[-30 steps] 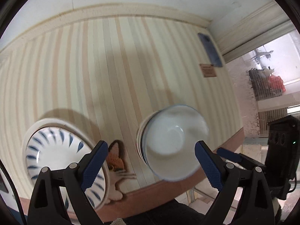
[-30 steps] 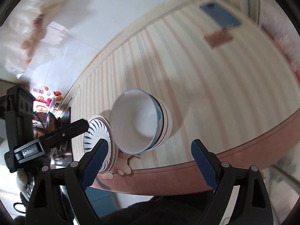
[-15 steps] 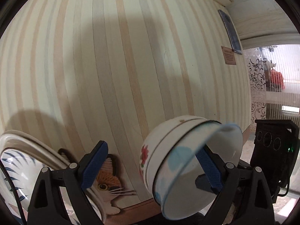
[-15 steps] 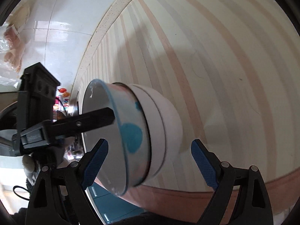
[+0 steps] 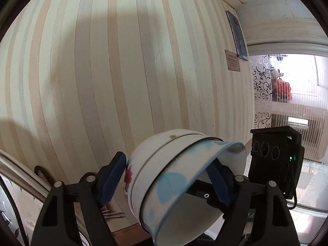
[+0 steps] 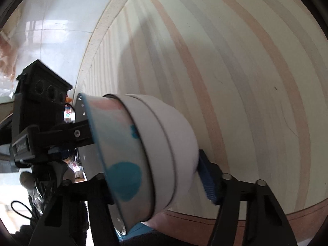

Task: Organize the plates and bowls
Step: 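Carry the bowl stack with the right tool over the plate stack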

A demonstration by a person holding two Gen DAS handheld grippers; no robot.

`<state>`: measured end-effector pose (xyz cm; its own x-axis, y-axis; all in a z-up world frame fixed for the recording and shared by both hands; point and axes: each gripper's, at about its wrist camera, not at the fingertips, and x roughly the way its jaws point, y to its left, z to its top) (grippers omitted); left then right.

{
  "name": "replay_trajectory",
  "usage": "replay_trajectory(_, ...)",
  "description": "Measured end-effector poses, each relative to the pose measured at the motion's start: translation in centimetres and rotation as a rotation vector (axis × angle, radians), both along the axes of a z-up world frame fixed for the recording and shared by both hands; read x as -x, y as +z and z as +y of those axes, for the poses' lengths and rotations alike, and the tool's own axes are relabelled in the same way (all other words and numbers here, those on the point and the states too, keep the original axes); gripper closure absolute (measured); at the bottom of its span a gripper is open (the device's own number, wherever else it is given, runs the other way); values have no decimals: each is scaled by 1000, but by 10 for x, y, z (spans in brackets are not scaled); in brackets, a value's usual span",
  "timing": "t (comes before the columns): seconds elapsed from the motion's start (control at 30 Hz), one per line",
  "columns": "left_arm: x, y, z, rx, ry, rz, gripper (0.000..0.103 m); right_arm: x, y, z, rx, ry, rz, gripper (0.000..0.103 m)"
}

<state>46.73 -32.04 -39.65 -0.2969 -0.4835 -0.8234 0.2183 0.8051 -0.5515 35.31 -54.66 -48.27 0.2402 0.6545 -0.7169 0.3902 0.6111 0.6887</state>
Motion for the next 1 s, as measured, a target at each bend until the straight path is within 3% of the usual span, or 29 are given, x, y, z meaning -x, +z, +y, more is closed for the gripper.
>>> replay_trajectory(0.7, -3, -3, 33, -82, 132, -1, 27, -36, -10, 32, -95, 41, 17, 50)
replay_trajectory(1.0, -8, 24, 47, -64, 188, -38, 27, -60, 7, 49, -90, 96, -9, 50)
